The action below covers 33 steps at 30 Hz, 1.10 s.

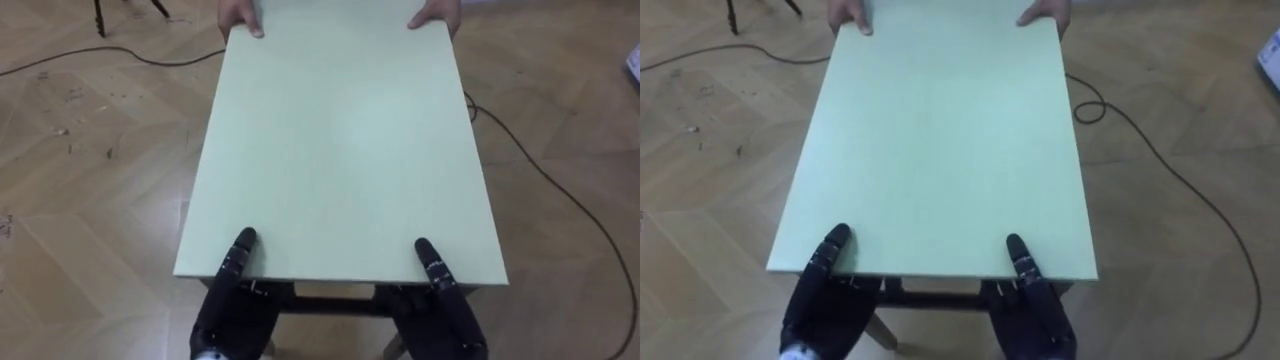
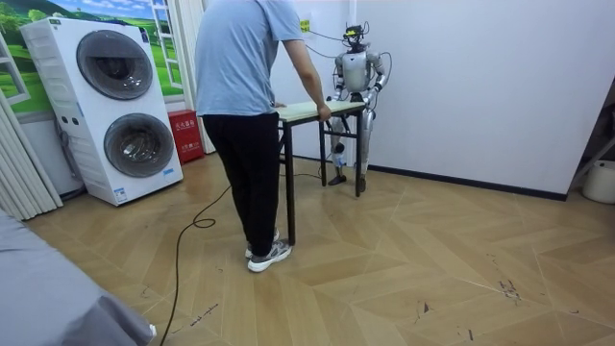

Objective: Move table with human

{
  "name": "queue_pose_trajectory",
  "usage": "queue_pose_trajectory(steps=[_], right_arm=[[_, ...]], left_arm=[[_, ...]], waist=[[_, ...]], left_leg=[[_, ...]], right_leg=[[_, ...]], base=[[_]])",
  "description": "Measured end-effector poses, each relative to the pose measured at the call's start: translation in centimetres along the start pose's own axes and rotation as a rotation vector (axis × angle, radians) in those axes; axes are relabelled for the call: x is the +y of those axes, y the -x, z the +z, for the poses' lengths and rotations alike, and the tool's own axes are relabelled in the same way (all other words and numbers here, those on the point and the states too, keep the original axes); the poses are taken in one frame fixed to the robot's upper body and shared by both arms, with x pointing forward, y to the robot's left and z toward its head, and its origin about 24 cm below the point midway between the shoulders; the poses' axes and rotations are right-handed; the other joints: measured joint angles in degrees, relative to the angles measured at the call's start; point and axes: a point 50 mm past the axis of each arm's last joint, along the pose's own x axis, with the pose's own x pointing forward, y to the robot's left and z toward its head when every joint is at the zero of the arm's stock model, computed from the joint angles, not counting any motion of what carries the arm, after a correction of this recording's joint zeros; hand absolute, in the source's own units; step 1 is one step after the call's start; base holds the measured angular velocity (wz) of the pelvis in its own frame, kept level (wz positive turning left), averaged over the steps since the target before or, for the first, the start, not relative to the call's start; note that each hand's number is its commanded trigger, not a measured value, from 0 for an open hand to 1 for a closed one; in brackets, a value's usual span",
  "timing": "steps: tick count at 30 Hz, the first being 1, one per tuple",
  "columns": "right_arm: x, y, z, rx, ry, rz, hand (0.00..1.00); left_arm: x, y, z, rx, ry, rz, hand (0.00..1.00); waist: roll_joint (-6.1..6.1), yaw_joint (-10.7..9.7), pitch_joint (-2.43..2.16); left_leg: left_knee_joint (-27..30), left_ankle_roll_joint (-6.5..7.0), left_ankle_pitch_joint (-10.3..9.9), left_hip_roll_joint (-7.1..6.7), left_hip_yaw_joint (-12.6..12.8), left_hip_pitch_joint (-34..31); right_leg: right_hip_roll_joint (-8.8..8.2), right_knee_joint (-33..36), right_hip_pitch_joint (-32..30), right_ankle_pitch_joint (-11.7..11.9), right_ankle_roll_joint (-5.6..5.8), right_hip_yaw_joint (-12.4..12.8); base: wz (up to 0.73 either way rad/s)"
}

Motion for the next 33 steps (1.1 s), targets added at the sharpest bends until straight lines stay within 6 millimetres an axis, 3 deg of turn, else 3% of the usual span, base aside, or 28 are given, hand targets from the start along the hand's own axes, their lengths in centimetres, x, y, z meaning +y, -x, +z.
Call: queue_pose_trajectory(steps=[2,6,11,18,22,26,28,33], right_arm=[[-0.1,0.1,-0.1,0.005,-0.010,-0.004,1.00],[-0.2,0.2,-0.4,0.014,-0.016,-0.011,1.00],[-0.4,0.3,-0.9,0.032,-0.035,-0.028,1.00],[-0.3,0.3,-1.1,0.038,-0.038,-0.029,1.00],[-0.2,0.2,-1.3,0.035,-0.042,-0.020,1.00],[0.0,0.0,-1.3,0.029,-0.039,-0.011,1.00],[0.1,-0.1,-1.3,0.023,-0.036,-0.004,1.00],[0.4,-0.1,-1.4,0.018,-0.024,0.028,1.00]], left_arm=[[0.1,0.1,0.0,0.001,-0.002,0.003,1.00],[0.2,0.2,0.2,-0.001,-0.012,0.009,1.00],[0.5,0.5,0.6,-0.008,-0.031,0.020,1.00],[0.5,0.6,0.8,-0.014,-0.038,0.020,1.00],[0.4,0.6,0.8,-0.022,-0.037,0.015,1.00],[0.2,0.5,0.9,-0.029,-0.042,0.005,1.00],[0.0,0.4,0.9,-0.035,-0.040,0.000,1.00],[-0.1,0.4,1.0,-0.044,-0.033,-0.004,1.00]], waist=[[-0.19,-0.41,0.02],[-1.00,-0.30,-0.07],[-1.90,0.50,-0.24],[-2.61,1.30,-0.40],[-2.68,3.30,-0.45],[-2.40,4.02,-0.43],[-1.89,4.33,-0.42],[-1.20,4.68,-0.40]], left_leg=[[-0.95,0.59,0.39,-0.96,-0.13,0.72],[-1.53,1.04,0.70,-1.09,-0.13,1.58],[-4.66,0.23,1.50,-0.58,0.35,4.54],[-6.85,-0.67,2.17,0.11,1.13,6.31],[-5.88,-1.52,1.61,1.08,1.31,5.98],[-4.75,-2.05,1.28,1.56,-0.17,4.44],[-3.74,-2.32,1.15,2.11,-0.96,3.20],[-4.26,-2.92,1.97,1.66,-4.11,2.40]], right_leg=[[-0.79,0.09,0.43,-0.04,0.69,-0.12],[-0.61,-0.86,1.35,0.25,1.11,-0.24],[1.85,-6.10,4.65,1.97,1.26,0.95],[3.48,-8.86,6.33,2.95,0.38,1.43],[4.46,-9.33,6.42,2.99,-0.08,1.62],[4.83,-9.27,6.43,2.65,-0.79,0.08],[4.56,-9.32,6.51,2.29,-1.29,-2.15],[4.23,-9.01,7.56,0.99,-1.54,-5.45]], base=[[0.09],[0.00],[-0.08],[-0.06],[-0.08],[0.15],[0.30],[0.36]])
